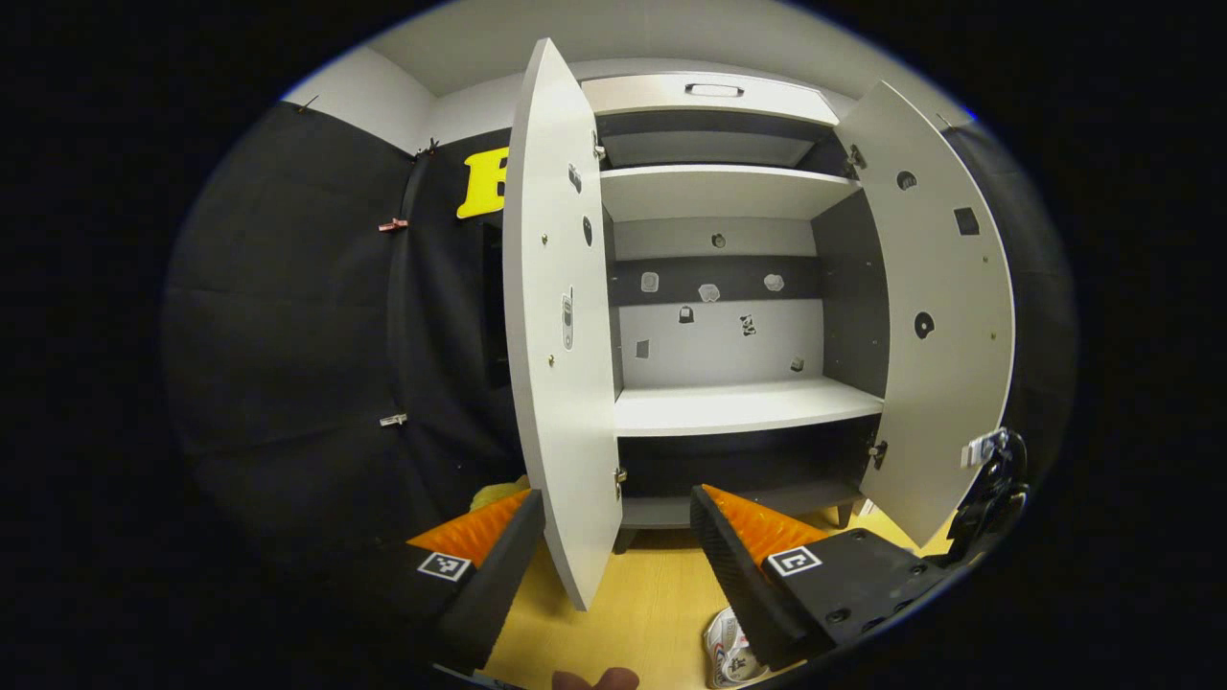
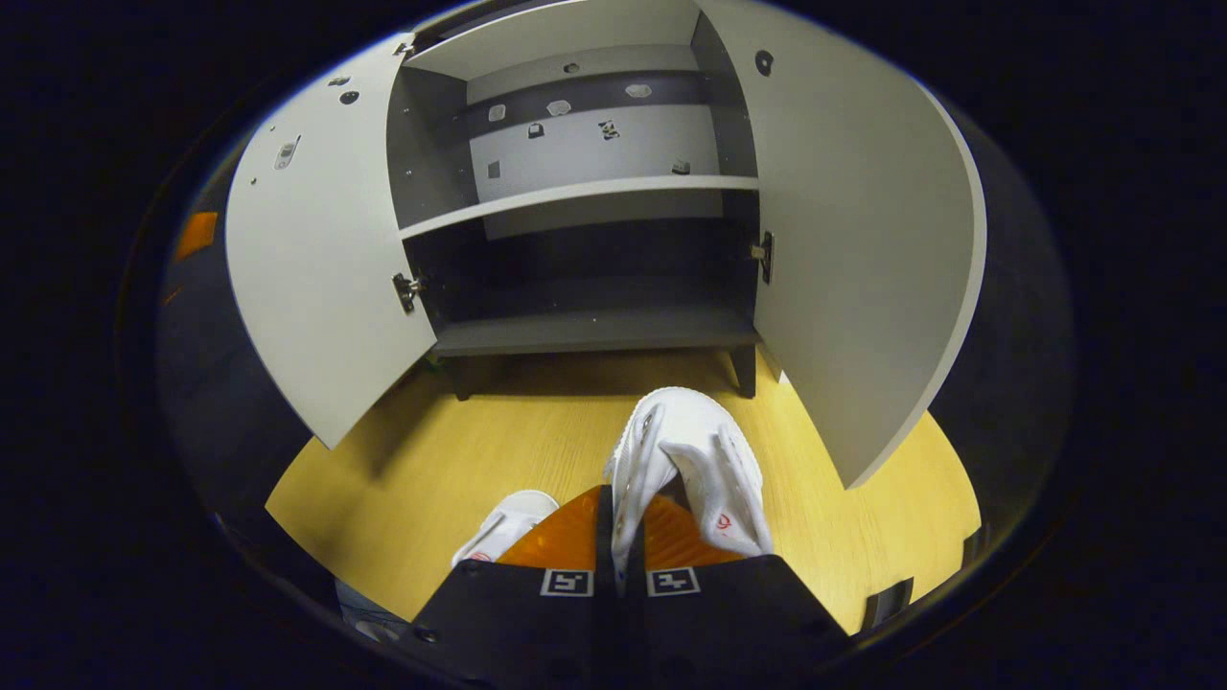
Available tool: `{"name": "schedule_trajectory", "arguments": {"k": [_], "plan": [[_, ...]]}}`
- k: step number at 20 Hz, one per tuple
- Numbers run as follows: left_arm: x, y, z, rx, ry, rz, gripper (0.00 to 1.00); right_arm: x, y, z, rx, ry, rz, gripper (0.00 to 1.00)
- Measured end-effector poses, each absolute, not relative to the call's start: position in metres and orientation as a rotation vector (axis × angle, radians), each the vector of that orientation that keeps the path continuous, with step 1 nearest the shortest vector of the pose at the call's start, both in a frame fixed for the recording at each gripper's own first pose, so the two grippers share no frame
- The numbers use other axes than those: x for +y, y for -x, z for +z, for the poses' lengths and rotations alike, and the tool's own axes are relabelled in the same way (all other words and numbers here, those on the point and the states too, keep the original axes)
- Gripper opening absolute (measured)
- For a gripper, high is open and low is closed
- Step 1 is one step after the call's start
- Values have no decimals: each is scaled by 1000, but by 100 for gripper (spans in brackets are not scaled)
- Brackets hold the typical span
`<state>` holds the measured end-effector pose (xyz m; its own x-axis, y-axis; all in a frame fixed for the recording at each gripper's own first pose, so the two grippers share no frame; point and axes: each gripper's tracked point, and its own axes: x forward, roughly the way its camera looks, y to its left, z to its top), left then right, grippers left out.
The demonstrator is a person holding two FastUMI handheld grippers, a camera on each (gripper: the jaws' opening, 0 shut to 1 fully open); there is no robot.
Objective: Grab one shoe with the right hand and put it into the shoe cabinet, grab the other shoe with the left hand and put it into the shoe cabinet; then close the right door with the right hand and the left door with the left hand.
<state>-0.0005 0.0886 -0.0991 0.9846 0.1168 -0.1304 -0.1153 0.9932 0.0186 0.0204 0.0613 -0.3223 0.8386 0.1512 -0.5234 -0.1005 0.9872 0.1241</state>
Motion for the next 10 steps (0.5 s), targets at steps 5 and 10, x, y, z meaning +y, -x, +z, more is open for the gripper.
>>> {"name": "schedule_trajectory", "arguments": {"k": [5,10], "plan": [[82,-1,-87,106,10,81,96,82,-39,-236,506,-127,151,6],[74,-2,-86,118,27,45,96,98,-90,-169,448,-144,152,5]]}}
